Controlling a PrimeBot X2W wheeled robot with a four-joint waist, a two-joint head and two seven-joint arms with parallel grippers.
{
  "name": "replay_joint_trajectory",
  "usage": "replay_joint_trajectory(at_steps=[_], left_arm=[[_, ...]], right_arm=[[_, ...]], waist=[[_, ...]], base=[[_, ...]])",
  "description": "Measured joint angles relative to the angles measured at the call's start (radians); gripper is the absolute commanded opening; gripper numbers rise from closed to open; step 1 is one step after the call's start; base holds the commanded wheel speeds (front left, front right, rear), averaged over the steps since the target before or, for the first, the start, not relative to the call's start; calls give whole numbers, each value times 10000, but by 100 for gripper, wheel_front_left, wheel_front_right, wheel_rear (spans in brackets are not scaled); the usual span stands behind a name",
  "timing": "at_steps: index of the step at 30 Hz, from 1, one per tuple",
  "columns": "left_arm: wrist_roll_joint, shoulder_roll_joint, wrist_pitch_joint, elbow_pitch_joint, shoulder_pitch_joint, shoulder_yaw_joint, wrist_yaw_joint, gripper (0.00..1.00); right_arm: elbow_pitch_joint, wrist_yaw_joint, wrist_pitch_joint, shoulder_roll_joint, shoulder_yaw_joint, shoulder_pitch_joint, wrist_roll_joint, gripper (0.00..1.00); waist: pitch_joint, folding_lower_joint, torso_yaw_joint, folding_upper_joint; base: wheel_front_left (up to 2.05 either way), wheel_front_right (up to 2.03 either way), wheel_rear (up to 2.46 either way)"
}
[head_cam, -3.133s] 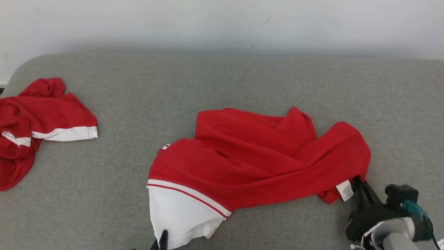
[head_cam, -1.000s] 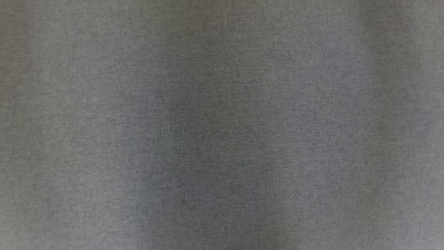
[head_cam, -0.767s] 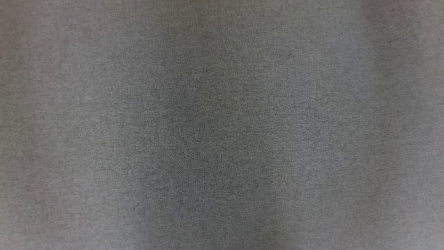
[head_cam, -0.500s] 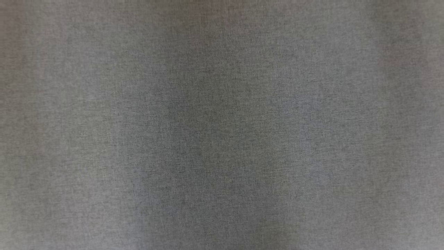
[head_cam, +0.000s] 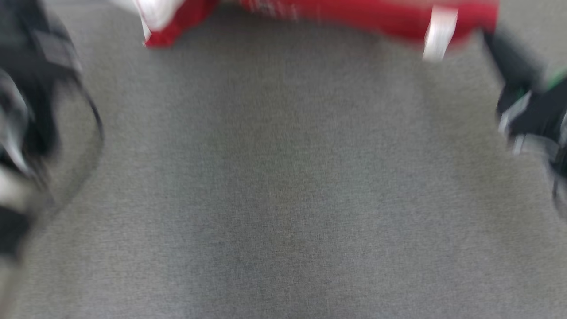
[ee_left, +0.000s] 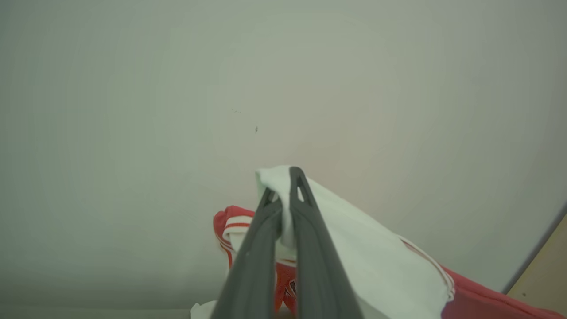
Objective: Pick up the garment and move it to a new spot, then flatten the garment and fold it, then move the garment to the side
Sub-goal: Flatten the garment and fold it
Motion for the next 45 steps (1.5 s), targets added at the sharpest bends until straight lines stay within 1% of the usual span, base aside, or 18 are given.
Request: replay_joint_trajectory(at_steps=[3,6,7,9,11,14,16,17,18,20,22,25,28,31,34,38,40,45], left_arm=[[219,-113,-2,-1388,2302,658,589,0],[443,-483,-2,-2564,4613,1413,1064,0],[508,-694,-2,-2853,5380,1760,1191,0],[506,-1053,-2,-3319,6827,2046,1241,0],[585,-1482,-2,-3559,8054,2408,1289,0],[1024,-1833,-2,-3645,9318,2569,1204,0],[941,-2383,-2,-3632,9988,2688,1055,0],[963,-2571,-2,-3609,10315,2637,1012,0],[963,-2571,-2,-3609,10315,2637,1012,0],[1014,-2828,-2,-3547,10935,2525,901,0],[1070,-3068,-2,-3409,11401,2263,807,0],[1174,-3331,-2,-3141,11914,1988,765,0],[1260,-3377,2,-2792,12253,1793,648,0],[1308,-3363,117,-2518,12495,1565,504,0],[1313,-3315,117,-2416,12538,1609,422,0],[1333,-3187,111,-2428,12388,1829,407,0],[1528,-3051,86,-2548,12169,1854,341,0],[2088,-2600,127,-2915,11419,1912,389,0]], right_arm=[[-435,0,-545,-326,320,1499,326,0],[-686,2,-984,-504,721,2733,353,0],[-702,0,-1103,-541,859,3090,257,0],[-717,0,-1264,-514,1058,3666,151,0],[-677,0,-1425,-464,1032,4170,192,0],[-506,0,-1519,-495,1045,4894,-84,0],[-349,0,-1546,-497,1045,5388,-322,0],[-224,2,-1553,-500,1001,5601,-453,0],[-224,2,-1553,-500,1001,5601,-453,0],[4,2,-1567,-483,681,6049,-604,0],[186,0,-1569,-439,454,6441,-1032,0],[362,0,-1569,-157,58,7105,-1283,0],[516,2,-1570,12,-299,7772,-1494,0],[692,2,-1584,105,-629,8342,-1747,0],[715,2,-1586,228,-1012,8692,-1887,0],[581,2,-1586,443,-1156,8904,-2057,0],[458,2,-1586,508,-1204,8914,-2065,0],[-10,0,-1584,504,-1304,8826,-2040,0]], waist=[[-431,0,7,0],[-816,-1,22,-1],[-930,-1,25,-1],[-1135,-1,34,-1],[-1314,0,49,-1],[-1545,0,107,-1],[-1698,1,163,-1],[-1778,2,193,-1],[-1778,2,193,-1],[-1947,2,252,0],[-2105,1,311,-1],[-2284,1,422,0],[-2374,2,575,1],[-2420,3,713,1],[-2469,3,776,1],[-2537,3,758,2],[-2575,3,732,2],[-2616,3,634,3]], base=[[0,0,0],[0,0,0],[0,0,0],[0,0,0],[0,0,0],[0,0,0],[0,0,0],[0,0,0],[0,0,0],[0,0,0],[0,0,0],[0,0,0],[0,0,0],[0,0,0],[0,0,0],[0,0,0],[0,0,0],[0,0,0]])
